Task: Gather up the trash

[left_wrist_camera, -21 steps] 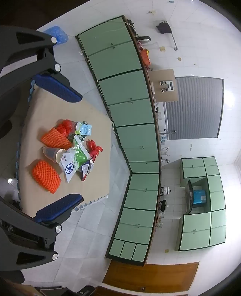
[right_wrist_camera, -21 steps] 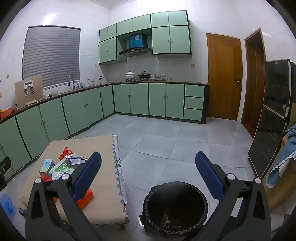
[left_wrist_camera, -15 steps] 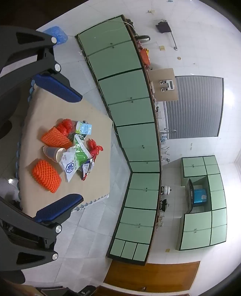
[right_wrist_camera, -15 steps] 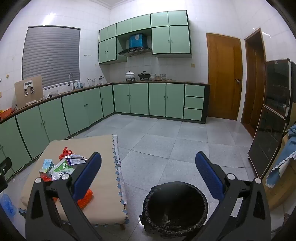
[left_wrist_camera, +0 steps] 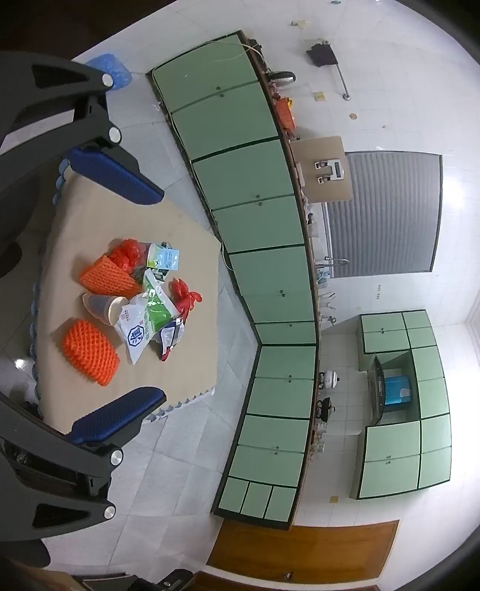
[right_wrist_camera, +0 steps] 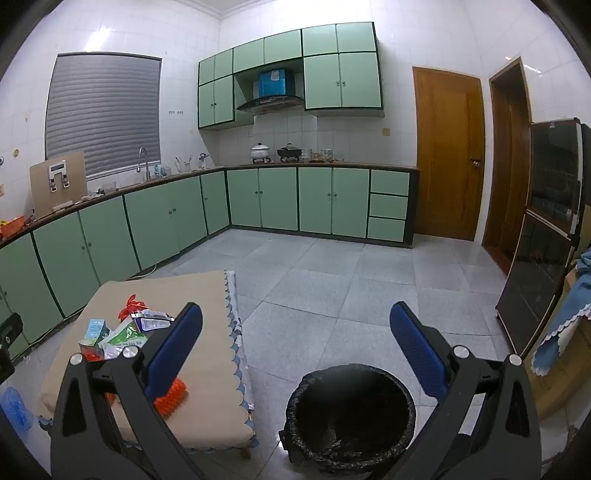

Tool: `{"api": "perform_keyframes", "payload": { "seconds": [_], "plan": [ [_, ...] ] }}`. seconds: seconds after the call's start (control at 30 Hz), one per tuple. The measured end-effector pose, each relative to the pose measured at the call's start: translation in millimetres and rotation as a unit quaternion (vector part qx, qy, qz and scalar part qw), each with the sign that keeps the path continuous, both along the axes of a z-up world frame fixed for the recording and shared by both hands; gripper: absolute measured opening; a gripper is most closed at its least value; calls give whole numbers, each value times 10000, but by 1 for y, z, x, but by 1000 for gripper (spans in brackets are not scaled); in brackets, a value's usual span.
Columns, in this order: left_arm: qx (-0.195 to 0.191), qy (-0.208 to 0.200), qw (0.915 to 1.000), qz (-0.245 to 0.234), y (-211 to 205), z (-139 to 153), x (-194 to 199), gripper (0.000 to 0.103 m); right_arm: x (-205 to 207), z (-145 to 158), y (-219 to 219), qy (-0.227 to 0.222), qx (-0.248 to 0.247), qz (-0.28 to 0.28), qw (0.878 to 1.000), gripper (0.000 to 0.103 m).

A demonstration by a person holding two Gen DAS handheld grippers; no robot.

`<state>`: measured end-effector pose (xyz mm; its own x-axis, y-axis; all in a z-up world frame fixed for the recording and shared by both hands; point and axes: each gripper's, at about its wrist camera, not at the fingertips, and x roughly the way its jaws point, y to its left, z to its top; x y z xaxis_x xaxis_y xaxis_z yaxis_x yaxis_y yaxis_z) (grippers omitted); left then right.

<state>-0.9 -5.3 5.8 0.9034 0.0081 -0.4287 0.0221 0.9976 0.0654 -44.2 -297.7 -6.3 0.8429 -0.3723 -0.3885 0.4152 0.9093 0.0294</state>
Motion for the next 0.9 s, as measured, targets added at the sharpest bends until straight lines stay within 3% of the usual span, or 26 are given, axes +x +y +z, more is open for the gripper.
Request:
{"api": "perform_keyframes", "payload": {
  "seconds": [0.9],
  "plan": [
    [-52, -49, 10000, 25, 4, 3, 0, 97, -5, 9, 4, -16, -106, 46, 9999, 98]
  ]
}}
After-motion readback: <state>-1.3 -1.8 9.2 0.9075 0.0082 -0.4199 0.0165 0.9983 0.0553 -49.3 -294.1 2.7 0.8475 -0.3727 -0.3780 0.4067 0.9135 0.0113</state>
